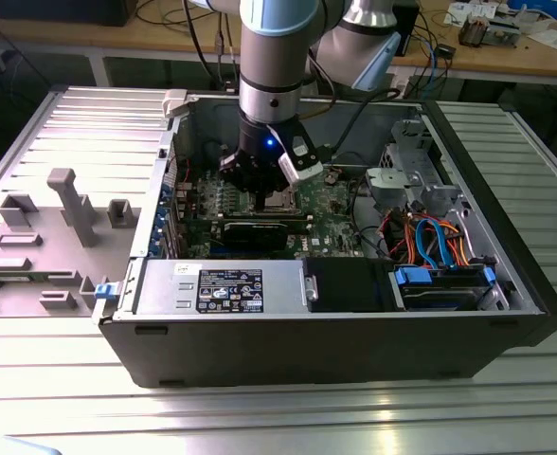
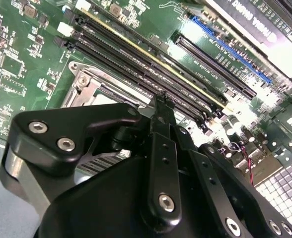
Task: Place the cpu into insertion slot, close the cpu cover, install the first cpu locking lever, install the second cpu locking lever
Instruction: 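Install the second cpu locking lever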
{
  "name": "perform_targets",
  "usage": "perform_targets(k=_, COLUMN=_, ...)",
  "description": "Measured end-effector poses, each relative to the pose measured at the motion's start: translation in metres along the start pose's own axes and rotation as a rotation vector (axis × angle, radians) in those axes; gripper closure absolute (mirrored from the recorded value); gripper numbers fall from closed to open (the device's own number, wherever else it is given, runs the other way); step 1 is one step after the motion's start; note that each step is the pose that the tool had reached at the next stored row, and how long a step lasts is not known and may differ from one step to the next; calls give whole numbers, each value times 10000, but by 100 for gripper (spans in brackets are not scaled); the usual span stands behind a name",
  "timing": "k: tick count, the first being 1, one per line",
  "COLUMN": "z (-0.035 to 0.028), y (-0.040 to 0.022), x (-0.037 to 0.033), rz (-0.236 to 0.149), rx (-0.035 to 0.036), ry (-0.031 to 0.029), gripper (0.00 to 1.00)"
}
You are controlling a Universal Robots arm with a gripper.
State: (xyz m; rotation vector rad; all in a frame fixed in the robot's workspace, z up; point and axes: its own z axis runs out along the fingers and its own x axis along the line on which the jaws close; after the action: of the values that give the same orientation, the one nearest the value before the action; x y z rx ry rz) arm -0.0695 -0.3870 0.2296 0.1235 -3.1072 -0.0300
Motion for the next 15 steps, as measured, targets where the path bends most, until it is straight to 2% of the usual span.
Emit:
perform_targets(k=13, z=0, y=-1, x=-1, rz=-3, rx=-13, ry=0, gripper=89)
perform_targets(k=14, z=-1, y=-2, x=0, rz=-4, rx=-34, ry=0, gripper=89)
perform_targets(k=15, z=0, y=-2, x=-1, rz=-8, rx=-106, ry=-8, gripper=89)
